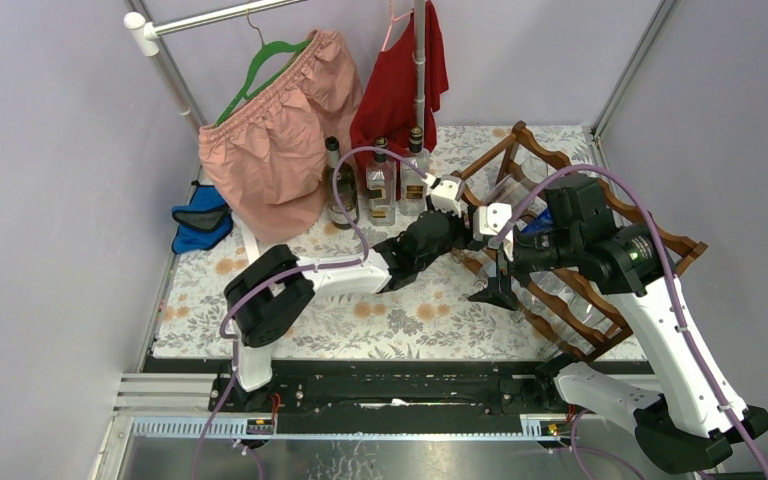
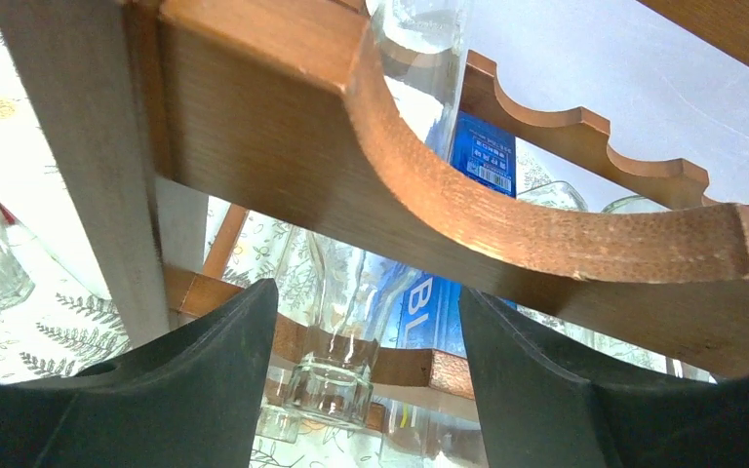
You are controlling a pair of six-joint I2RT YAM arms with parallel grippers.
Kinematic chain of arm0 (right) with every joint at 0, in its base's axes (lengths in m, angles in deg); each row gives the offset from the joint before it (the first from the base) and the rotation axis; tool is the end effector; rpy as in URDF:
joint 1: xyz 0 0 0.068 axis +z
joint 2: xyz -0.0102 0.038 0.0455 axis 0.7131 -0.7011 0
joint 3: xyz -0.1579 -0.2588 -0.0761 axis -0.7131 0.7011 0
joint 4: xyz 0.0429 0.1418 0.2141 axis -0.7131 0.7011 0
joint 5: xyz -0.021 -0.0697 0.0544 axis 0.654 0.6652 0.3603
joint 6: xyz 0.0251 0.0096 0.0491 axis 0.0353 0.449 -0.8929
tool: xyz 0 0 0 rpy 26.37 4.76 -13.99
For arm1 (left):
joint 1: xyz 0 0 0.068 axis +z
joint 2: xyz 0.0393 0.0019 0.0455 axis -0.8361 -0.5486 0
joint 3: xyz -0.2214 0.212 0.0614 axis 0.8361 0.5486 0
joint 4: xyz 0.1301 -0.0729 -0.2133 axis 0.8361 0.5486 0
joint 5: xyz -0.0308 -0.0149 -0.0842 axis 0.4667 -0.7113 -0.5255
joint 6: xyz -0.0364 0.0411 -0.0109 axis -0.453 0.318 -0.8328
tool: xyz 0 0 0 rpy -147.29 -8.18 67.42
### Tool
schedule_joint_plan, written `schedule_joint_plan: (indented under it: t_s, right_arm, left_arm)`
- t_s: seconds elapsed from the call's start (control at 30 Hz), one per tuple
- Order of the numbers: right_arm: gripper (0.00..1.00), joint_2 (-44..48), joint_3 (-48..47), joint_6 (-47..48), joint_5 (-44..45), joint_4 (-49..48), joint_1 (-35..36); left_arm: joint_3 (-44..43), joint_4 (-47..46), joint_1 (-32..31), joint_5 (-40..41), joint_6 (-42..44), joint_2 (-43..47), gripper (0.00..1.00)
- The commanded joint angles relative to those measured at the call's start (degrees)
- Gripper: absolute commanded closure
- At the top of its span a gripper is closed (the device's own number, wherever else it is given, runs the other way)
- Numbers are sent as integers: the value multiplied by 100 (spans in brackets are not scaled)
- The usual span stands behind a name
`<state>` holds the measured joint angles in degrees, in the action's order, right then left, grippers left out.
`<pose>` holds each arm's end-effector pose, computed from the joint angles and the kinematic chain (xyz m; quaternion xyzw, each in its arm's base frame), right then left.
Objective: Put the wine bottle on the wine rack
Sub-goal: Place the wine bottle in the wine rack.
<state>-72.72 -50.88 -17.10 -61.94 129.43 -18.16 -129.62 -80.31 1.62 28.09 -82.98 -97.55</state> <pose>0.1104 0.0879 0.4575 -0.6330 0.5717 0.2775 0.4420 0.2692 -0.3671 0.2730 0.0996 0.7535 -0.3353 0.5566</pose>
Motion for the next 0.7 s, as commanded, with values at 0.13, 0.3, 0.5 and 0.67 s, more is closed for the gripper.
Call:
schedule_joint_plan:
  t_s: [0.13,0.3,0.5,0.67]
  right_arm:
    - [0,121,-11,10,-227,-107,-62]
    - [0,148,-60,15,-235,-90,-79]
    - [0,179,-165,-27,-348,-64,-112]
    - [0,276,60,-133,-674,-209,-210]
  left_arm:
    - [277,290,-97,341,53,465,24]
    - [853,411,-241,265,267,1130,24]
    - [2103,433,-371,-179,349,2486,25]
    - [2981,1152,-413,-479,318,3730,25]
